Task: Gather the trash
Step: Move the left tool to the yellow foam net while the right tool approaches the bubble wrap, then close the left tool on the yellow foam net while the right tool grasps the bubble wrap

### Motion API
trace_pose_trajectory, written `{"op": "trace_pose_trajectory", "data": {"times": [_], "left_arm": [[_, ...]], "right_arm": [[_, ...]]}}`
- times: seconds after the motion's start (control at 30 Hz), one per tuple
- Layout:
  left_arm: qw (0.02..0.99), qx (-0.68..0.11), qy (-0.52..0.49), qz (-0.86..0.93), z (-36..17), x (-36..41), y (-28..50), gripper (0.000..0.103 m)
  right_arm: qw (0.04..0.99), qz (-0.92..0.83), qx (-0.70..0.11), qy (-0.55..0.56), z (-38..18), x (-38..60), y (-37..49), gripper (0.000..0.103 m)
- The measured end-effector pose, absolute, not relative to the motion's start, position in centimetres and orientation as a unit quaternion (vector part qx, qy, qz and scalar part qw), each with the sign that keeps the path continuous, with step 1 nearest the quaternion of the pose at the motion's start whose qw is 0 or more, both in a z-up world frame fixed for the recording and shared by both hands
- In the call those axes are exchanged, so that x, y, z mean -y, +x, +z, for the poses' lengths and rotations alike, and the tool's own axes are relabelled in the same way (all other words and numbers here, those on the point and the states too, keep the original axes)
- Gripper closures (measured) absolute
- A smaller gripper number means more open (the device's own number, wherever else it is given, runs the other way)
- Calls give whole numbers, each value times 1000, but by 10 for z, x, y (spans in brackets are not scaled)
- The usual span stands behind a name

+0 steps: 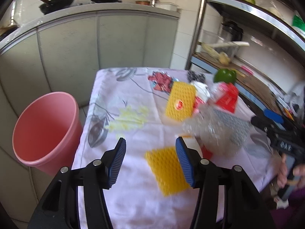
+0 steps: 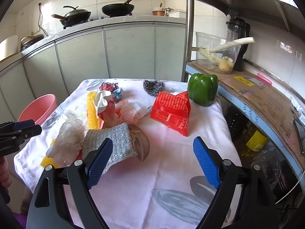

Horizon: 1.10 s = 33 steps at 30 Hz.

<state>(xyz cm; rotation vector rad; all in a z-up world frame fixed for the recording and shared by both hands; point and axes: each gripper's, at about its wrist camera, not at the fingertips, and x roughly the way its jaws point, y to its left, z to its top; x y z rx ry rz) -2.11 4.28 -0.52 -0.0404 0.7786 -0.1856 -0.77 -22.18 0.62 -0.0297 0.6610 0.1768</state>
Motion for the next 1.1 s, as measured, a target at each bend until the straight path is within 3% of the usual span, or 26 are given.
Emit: {"op": "trace_pose_trajectory", "data": {"times": [0.43,0.57,0.7,0.77,0.83,1.1], "left_arm": [[870,-472,-23,-137,-48,-29,-22,48],[863,-488,-20,-131,-59,-25,-15,57],[862,-487,-23,-142,-57,-23,-17,87],[864,-484,-20,-139,-54,-24,-19,93],[865,-481,-23,-137,-51,-27,-20,94],[885,-449,-33,-120,-34,-44,-30,94]], "right_arm": [[934,154,-322,-13,11,209,-17,16],[927,184,-325,-8,15,203,-16,16],[920,215,-326,-14,15,191,-18,16],[915,232,-329,-17,15,184,-18,17],[907,252,-337,-21,13,175,-18,27],[883,290,-369,-32,-1,147,-14,40]]}}
